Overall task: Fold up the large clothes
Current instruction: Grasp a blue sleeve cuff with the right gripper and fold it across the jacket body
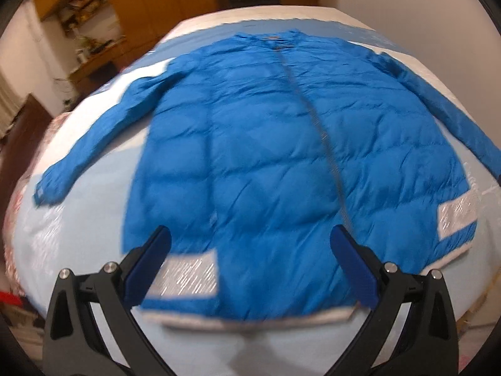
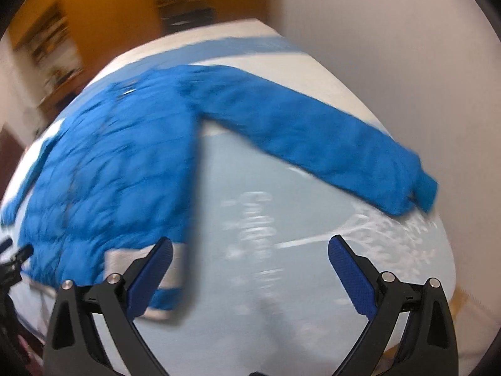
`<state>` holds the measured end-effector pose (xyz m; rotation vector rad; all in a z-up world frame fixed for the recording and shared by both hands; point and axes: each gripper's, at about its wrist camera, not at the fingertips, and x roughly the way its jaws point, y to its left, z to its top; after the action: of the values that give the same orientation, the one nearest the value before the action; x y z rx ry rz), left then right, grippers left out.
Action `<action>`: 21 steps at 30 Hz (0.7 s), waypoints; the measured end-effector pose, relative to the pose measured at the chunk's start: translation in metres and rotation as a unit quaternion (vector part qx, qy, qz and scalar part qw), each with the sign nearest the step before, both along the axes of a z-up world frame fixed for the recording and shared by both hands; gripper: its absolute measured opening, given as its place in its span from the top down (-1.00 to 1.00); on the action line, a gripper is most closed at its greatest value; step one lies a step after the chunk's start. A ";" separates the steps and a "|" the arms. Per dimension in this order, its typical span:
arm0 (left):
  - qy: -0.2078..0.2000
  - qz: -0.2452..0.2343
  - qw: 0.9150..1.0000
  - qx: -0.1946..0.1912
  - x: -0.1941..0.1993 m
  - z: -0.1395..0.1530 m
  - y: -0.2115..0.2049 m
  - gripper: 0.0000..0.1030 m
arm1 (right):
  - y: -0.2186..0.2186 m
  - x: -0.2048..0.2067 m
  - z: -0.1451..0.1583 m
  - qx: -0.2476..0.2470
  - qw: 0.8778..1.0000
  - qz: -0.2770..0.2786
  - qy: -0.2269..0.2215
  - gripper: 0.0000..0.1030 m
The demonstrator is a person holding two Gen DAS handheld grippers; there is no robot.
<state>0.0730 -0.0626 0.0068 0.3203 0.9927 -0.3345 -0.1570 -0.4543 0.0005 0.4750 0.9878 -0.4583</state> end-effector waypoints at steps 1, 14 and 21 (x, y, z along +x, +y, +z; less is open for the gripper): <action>0.011 -0.007 1.000 -0.010 0.009 0.000 -0.007 -0.95 | -0.016 -0.004 -0.003 0.017 1.000 -0.015 0.004 -0.93; 0.062 -0.022 0.995 -0.077 0.113 -0.005 -0.086 -0.94 | -0.184 -0.039 -0.063 0.189 0.971 -0.150 0.002 -0.75; 0.074 0.000 0.993 -0.097 0.154 -0.014 -0.092 -0.80 | -0.199 -0.036 -0.066 0.170 0.974 -0.149 -0.013 -0.22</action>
<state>0.2273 -0.1546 -0.0074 0.1204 1.0961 -0.4564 -0.1932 -0.6533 -0.0655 0.9445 0.9769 -0.5520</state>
